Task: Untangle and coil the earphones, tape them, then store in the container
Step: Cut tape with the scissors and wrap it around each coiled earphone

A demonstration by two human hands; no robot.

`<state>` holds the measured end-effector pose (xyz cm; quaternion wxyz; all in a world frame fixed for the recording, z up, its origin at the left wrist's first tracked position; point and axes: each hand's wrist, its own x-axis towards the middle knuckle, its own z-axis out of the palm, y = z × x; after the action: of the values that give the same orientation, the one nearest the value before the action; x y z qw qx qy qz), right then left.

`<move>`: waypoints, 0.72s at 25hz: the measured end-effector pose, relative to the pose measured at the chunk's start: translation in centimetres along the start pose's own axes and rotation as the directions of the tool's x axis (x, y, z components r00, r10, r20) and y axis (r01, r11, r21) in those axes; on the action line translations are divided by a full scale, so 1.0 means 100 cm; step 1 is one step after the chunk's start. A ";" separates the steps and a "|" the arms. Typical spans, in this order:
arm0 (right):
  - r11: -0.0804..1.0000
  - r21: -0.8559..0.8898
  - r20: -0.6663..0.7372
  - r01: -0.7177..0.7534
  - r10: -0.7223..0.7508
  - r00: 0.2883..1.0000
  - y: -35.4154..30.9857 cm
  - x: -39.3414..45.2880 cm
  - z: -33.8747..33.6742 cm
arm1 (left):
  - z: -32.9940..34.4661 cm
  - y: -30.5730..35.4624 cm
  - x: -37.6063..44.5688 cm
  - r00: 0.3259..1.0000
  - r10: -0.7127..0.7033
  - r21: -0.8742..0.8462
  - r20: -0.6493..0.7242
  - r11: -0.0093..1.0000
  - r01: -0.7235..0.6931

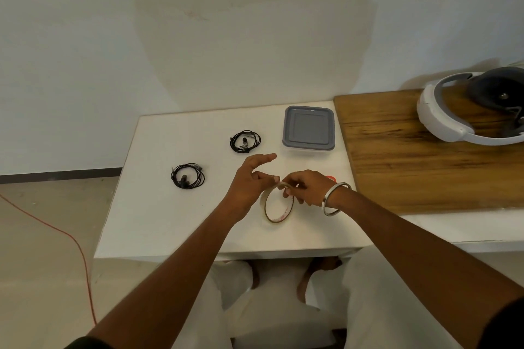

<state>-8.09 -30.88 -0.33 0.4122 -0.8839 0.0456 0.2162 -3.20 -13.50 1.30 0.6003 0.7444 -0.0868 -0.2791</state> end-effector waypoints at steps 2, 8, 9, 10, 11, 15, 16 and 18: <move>0.999 0.034 -0.015 -0.016 0.017 1.000 0.003 -0.001 -0.005 | 0.000 -0.002 0.002 0.998 -0.029 -0.013 -0.059 1.000 0.028; 0.990 0.112 0.070 -0.080 0.073 0.995 0.011 -0.004 -0.009 | 0.012 -0.013 0.006 0.969 -0.128 0.061 -0.209 0.988 0.143; 0.989 0.113 0.088 -0.096 0.087 0.992 0.012 -0.004 -0.009 | 0.016 -0.015 0.007 0.964 -0.136 0.069 -0.230 0.985 0.156; 0.987 0.108 0.104 -0.115 0.104 0.989 0.014 -0.005 -0.009 | 0.021 -0.016 0.008 0.958 -0.146 0.076 -0.248 0.983 0.169; 0.985 0.102 0.121 -0.135 0.123 0.985 0.016 -0.006 -0.009 | 0.025 -0.017 0.009 0.953 -0.157 0.082 -0.259 0.980 0.183; 0.982 0.046 0.195 -0.184 0.171 0.966 0.023 -0.010 -0.013 | 0.041 -0.016 0.011 0.953 -0.172 0.099 -0.250 0.974 0.202; 0.983 0.021 0.197 -0.181 0.173 0.965 0.024 -0.011 -0.014 | 0.042 -0.016 0.011 0.962 -0.160 0.098 -0.222 0.978 0.185; 0.984 0.010 0.170 -0.178 0.173 0.970 0.026 -0.014 -0.015 | 0.043 -0.017 0.010 0.980 -0.140 0.063 -0.140 0.987 0.150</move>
<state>-9.46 -33.83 -0.69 0.4048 -0.8497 0.0913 0.3253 -4.97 -17.17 -1.13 0.5550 0.7876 -0.0016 -0.2679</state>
